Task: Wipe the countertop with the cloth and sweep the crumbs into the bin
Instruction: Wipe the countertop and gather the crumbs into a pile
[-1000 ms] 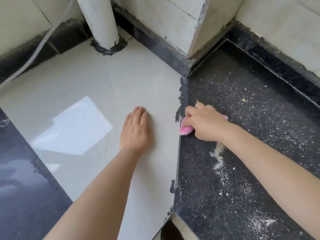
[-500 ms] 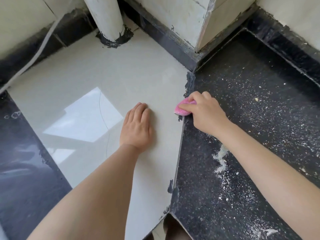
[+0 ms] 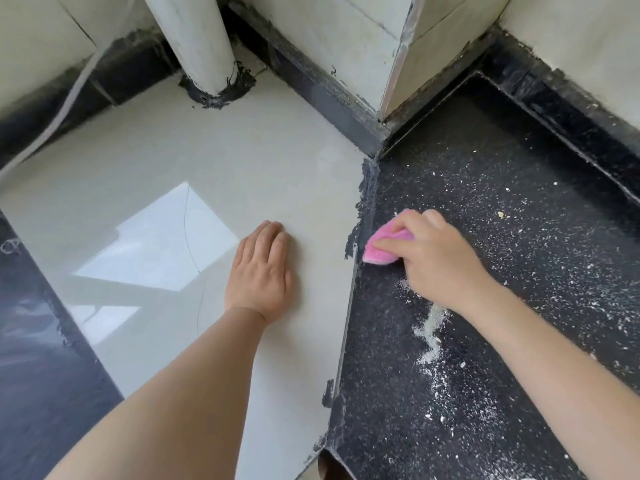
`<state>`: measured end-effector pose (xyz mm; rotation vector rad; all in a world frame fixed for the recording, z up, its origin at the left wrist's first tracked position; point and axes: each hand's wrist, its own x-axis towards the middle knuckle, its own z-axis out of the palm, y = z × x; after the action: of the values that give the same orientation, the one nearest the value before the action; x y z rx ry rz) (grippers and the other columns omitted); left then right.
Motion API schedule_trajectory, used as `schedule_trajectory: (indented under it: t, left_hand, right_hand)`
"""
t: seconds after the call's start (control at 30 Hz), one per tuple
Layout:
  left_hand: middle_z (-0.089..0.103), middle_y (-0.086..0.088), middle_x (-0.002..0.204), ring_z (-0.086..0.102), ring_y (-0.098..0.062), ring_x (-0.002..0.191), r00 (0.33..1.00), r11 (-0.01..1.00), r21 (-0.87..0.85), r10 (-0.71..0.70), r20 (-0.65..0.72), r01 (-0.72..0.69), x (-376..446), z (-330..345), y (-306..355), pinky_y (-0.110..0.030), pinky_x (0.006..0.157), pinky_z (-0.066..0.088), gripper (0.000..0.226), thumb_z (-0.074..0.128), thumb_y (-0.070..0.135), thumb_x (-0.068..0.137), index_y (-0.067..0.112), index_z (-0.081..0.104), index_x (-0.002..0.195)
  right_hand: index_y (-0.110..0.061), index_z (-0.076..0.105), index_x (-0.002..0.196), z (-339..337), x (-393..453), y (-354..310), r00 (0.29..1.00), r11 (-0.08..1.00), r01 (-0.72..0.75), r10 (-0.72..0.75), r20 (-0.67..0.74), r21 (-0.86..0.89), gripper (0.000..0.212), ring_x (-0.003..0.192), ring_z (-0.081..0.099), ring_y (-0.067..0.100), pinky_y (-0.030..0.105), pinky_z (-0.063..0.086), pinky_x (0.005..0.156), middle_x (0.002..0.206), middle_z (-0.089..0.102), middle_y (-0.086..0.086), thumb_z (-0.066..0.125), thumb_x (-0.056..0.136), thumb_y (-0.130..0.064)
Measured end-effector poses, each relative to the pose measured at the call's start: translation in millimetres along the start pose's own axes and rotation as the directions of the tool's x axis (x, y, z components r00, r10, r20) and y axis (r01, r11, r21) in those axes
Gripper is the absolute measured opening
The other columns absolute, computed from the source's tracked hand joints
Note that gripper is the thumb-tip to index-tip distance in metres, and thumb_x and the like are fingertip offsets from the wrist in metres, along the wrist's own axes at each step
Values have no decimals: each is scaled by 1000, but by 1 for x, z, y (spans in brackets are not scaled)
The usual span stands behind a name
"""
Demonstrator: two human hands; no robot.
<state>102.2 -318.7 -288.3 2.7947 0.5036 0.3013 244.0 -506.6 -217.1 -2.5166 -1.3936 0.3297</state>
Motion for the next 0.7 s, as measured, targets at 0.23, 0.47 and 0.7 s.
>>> schedule_trajectory:
  t: [0.23, 0.47, 0.7]
  left_hand:
    - [58, -24, 114, 33, -28, 114, 1000, 1000, -10, 5, -17, -5, 1, 1, 0, -36, 98, 23, 40, 31, 15, 71, 3, 42, 108]
    - [59, -24, 113, 34, -28, 113, 999, 1000, 3, 22, -32, -22, 0, 1, 0, -35, 97, 23, 41, 31, 15, 70, 3, 41, 109]
    - [60, -24, 111, 35, -29, 112, 999, 1000, 9, 19, -32, -18, 1, 0, 0, -35, 96, 24, 42, 32, 15, 69, 2, 43, 107]
  right_hand:
    - [-29, 55, 122, 1, -21, -21, 953, 1000, 19, -15, 303, -10, 52, 108, 35, 20, 32, 33, 91, 122, 43, -1, 51, 81, 3]
    - [-16, 65, 108, -8, 18, -24, 989, 991, -131, 132, 60, -11, 44, 98, 43, 28, 38, 41, 79, 109, 52, 9, 53, 74, 10]
    - [-25, 55, 118, 10, 21, -48, 952, 998, -23, 41, 305, -64, 45, 116, 28, 23, 30, 25, 81, 121, 36, 2, 44, 81, -1]
